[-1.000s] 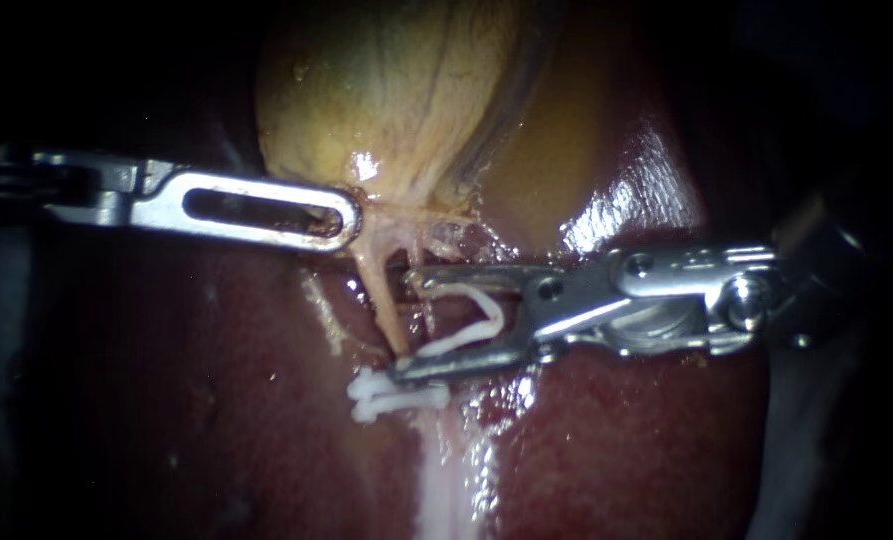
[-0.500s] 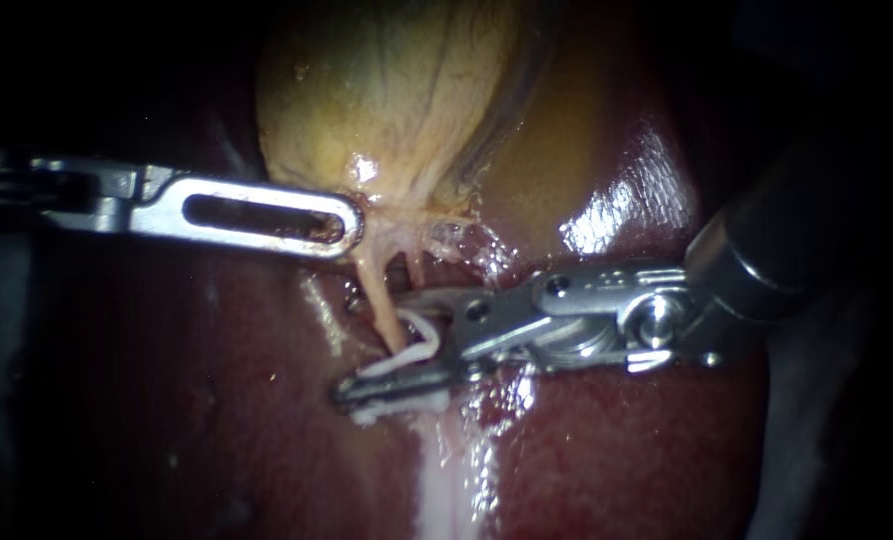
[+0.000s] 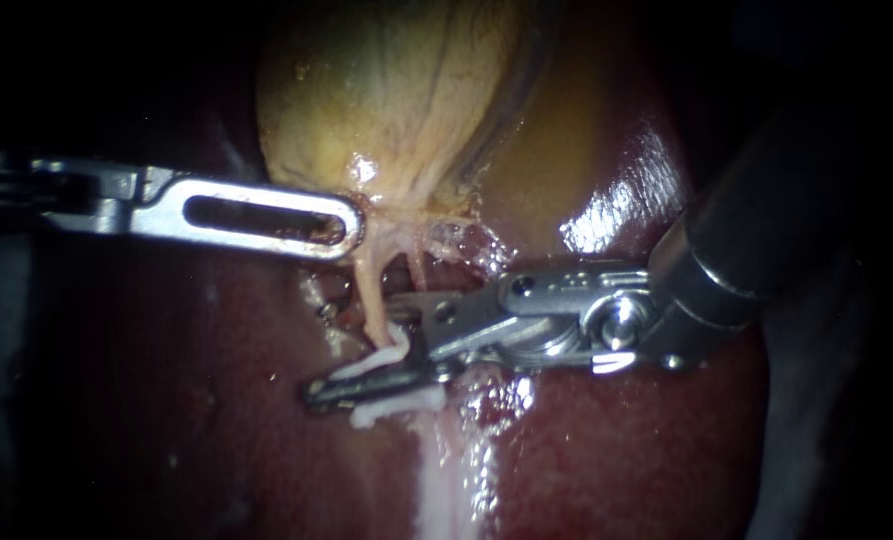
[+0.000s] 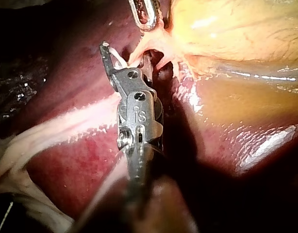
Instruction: Clipping third clip left tube
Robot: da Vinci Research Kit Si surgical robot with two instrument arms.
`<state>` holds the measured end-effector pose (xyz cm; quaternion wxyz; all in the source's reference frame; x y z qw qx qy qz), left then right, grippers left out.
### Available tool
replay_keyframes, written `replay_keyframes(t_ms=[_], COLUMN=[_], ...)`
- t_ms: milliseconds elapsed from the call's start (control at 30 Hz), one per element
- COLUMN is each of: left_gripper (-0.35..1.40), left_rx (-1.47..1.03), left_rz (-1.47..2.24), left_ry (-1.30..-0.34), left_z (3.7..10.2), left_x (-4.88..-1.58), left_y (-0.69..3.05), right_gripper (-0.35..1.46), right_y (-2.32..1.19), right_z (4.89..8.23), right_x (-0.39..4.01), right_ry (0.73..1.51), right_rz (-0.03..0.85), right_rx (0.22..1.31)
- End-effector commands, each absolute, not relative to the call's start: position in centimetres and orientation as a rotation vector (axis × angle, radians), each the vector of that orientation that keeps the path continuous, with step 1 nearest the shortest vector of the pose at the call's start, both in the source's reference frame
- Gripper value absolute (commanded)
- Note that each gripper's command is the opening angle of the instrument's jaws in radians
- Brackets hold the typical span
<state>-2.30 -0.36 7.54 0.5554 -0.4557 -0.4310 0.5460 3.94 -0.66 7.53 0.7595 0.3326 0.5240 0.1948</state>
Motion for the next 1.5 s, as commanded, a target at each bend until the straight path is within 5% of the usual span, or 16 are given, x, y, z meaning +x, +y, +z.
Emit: replay_keyframes(t_ms=[33, 733, 933, 1133, 1500], left_gripper=[-0.35, -0.35, -0.35, -0.35, -0.35], left_rx=[-1.076, -1.076, -1.076, -1.076, -1.076], left_rz=[1.289, 1.29, 1.29, 1.29, 1.291], left_ry=[-1.017, -1.02, -1.02, -1.02, -1.023], left_z=[7.54, 7.53, 7.53, 7.53, 7.53], left_x=[-2.29, -2.31, -2.31, -2.31, -2.31], left_y=[-0.36, -0.36, -0.36, -0.36, -0.36], right_gripper=[0.49, 0.36, 0.17, -0.35, -0.35], right_y=[-0.63, -0.44, -0.43, -0.41, -0.38], right_z=[7.52, 7.48, 7.51, 7.53, 7.59], right_x=[3.93, 3.91, 3.89, 3.83, 3.76], right_ry=[1.148, 1.168, 1.159, 1.144, 1.13], right_rz=[0.427, 0.546, 0.582, 0.626, 0.641], right_rx=[0.725, 0.803, 0.828, 0.868, 0.891])
